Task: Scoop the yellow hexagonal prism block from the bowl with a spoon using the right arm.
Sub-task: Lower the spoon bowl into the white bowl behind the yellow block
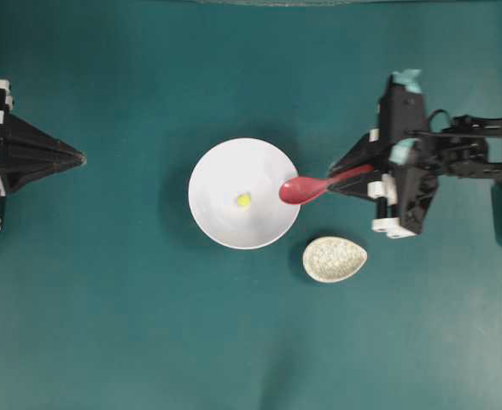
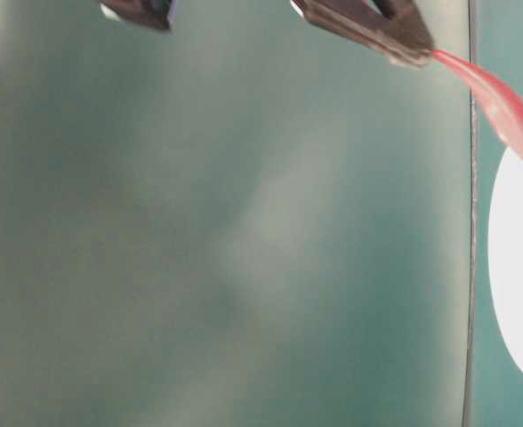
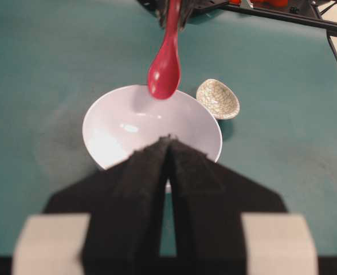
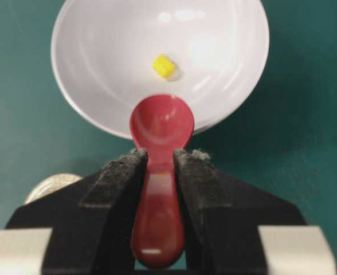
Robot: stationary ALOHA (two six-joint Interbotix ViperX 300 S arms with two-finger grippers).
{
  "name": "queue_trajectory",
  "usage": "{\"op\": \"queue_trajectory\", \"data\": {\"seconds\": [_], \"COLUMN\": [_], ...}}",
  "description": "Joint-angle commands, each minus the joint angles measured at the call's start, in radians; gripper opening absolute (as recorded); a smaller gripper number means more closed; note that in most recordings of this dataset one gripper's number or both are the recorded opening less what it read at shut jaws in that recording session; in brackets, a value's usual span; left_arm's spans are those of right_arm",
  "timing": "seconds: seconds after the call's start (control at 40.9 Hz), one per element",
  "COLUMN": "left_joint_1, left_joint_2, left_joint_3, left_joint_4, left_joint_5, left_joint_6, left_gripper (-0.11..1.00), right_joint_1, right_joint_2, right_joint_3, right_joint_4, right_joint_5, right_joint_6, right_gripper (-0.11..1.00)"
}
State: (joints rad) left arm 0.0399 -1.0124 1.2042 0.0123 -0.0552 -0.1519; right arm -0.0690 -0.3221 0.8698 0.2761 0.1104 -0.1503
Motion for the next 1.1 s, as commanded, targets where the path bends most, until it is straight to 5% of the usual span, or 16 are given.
{"op": "queue_trajectory", "data": {"seconds": [0.0, 0.587, 1.076], "left_joint_1": [0.003, 0.003, 0.003], "left_joint_2": [0.009, 0.006, 0.005], "left_joint_3": [-0.009, -0.011, -0.011], "left_joint_4": [0.000, 0.000, 0.000], "left_joint_5": [-0.003, -0.005, -0.005], "left_joint_6": [0.000, 0.000, 0.000], "left_gripper": [-0.01, -0.01, -0.01], "right_joint_1": [-0.008, -0.020, -0.021], "right_joint_2": [0.037, 0.216, 0.284], "right_joint_3": [-0.064, -0.250, -0.255], "right_joint_4": [-0.002, -0.043, -0.046], "right_joint_5": [0.018, 0.167, 0.140], "right_joint_6": [0.002, 0.002, 0.002], "right_gripper": [0.25, 0.25, 0.25]}}
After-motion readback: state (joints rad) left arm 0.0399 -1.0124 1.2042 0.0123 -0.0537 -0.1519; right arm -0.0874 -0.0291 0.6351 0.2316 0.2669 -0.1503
